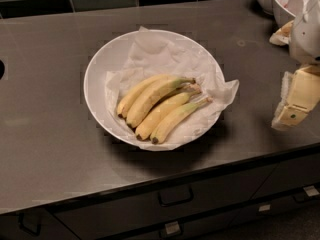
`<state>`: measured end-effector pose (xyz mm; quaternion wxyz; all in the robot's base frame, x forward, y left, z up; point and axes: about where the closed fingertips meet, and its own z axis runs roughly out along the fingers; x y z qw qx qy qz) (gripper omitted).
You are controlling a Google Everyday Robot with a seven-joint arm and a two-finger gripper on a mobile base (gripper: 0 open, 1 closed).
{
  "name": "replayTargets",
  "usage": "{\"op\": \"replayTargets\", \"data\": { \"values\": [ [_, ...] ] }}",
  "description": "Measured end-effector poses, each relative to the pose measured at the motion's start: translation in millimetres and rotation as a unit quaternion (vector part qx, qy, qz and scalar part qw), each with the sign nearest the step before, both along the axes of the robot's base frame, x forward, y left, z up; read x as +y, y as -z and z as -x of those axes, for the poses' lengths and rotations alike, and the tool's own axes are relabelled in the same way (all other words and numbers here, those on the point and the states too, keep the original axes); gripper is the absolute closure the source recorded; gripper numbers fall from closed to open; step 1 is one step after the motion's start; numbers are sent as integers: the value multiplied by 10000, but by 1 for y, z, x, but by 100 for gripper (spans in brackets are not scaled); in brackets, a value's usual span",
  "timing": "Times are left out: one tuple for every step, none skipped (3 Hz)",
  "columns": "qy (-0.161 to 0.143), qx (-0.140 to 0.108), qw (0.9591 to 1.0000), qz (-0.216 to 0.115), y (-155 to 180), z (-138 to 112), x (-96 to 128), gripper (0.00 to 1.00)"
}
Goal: Pick banana from white bowl
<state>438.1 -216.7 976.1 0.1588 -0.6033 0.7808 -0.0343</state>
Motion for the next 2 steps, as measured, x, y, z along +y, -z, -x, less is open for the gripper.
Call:
{"op": "replayTargets", "data": {
  "values": [
    [-2, 0, 10000, 0, 0, 0, 0, 0],
    [-237, -12, 9997, -15, -3, -9, 13, 0]
  ]
}}
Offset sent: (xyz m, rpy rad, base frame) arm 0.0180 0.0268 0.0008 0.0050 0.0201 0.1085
